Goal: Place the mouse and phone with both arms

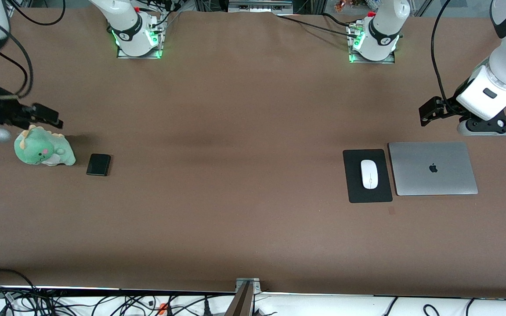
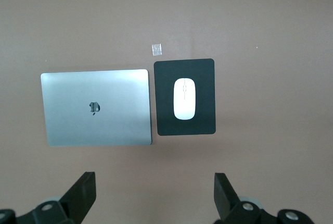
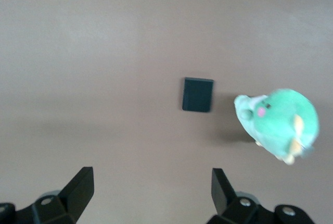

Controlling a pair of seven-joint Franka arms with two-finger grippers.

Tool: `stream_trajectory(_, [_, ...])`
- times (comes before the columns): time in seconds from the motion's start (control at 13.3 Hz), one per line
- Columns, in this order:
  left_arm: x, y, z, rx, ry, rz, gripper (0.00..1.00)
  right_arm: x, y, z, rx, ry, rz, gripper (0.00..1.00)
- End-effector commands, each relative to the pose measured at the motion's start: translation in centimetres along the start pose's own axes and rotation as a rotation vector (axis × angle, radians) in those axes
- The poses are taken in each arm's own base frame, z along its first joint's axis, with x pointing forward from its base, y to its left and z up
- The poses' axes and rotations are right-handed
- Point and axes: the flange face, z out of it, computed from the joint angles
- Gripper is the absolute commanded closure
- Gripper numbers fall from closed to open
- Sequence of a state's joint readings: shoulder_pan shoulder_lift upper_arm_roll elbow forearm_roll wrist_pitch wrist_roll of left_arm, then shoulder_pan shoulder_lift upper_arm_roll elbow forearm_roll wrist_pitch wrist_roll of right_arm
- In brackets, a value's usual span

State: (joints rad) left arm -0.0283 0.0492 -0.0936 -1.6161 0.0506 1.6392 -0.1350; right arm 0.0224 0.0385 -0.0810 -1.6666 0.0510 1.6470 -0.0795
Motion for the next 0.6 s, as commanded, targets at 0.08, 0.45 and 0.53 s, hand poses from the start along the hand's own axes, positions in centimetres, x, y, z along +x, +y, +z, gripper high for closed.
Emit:
stream_trajectory(0.08, [0.1,-0.1,-0.9,-0.019,0.014,0.005,0.0,-1.0,1.3,-5.4,-0.068,0.026,-0.005,0.0])
stream_trajectory(0.45, [0.2,-1.1,-0.8,-0.022,0.012,-0.013,0.0,-0.7,1.0,-6.9,-0.086,0.125,-0.011,0.0])
stream_trajectory(0.53, [0.2,-1.2,-0.8,-0.023,0.012,-0.012,0.0,-0.4,1.1,-6.8,-0.085,0.125,-0.014,0.0])
